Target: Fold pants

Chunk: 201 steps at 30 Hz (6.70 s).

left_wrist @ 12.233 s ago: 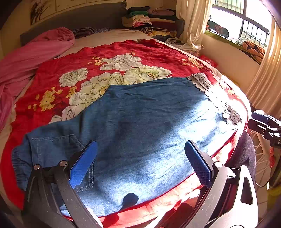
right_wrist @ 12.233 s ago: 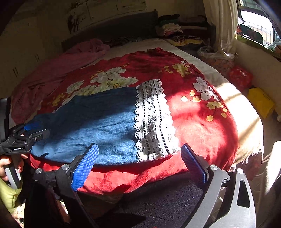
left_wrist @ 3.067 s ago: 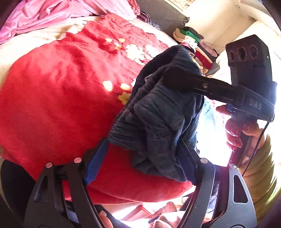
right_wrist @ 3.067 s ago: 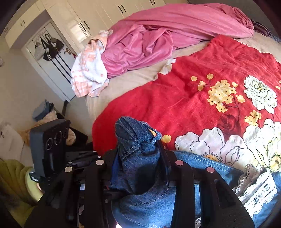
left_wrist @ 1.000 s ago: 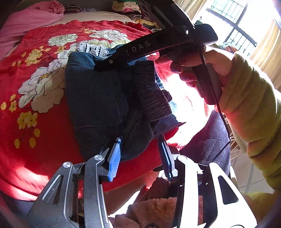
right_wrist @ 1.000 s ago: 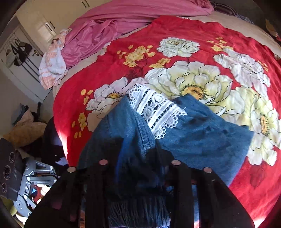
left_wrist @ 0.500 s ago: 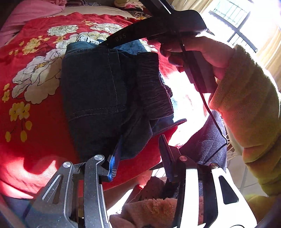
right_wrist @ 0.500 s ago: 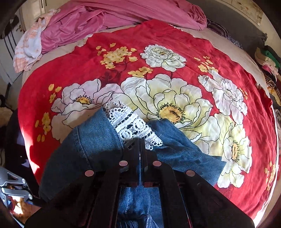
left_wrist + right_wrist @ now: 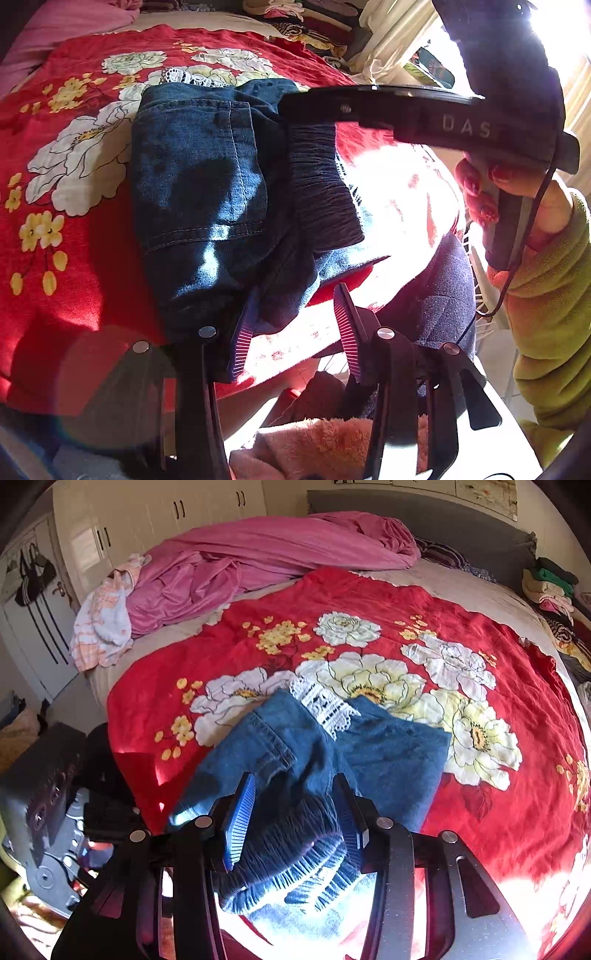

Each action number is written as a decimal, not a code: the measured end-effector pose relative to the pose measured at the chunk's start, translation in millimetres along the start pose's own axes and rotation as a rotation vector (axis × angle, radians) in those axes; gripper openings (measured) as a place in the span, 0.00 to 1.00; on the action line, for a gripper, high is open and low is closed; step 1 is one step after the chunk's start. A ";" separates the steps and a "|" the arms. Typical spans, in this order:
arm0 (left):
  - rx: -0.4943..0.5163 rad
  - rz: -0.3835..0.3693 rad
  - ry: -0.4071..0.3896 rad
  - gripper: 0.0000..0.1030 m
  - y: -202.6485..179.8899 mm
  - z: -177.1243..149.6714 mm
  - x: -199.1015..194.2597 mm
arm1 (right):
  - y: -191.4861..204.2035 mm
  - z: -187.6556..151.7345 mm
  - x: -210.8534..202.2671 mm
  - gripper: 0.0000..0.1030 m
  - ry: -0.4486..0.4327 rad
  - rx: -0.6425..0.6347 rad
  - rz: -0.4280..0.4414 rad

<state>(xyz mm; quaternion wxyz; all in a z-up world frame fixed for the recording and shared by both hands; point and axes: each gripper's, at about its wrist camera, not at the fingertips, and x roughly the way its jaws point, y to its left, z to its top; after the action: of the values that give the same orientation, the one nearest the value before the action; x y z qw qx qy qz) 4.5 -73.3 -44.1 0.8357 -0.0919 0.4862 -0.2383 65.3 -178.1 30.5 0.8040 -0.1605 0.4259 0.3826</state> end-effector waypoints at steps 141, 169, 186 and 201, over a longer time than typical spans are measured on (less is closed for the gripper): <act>-0.101 0.297 -0.191 0.83 58.3 61.4 -31.0 | -54.0 -77.2 -39.6 0.92 -0.199 0.396 -0.280; -0.159 0.202 -0.140 0.63 73.8 59.8 6.3 | -76.8 -70.6 31.4 0.64 -0.094 0.482 0.010; -0.094 0.181 -0.192 0.22 37.9 76.7 -11.4 | -43.4 -41.9 -5.7 0.10 -0.248 0.334 0.002; -0.036 0.251 -0.281 0.22 42.3 161.2 -18.2 | -86.0 38.7 -7.0 0.10 -0.344 0.258 -0.100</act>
<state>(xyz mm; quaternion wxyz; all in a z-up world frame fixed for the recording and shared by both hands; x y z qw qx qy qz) 148.1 -40.3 35.9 0.9167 -0.0778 0.3766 -0.1086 149.3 -215.3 52.9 0.8968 -0.0096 0.3192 0.3062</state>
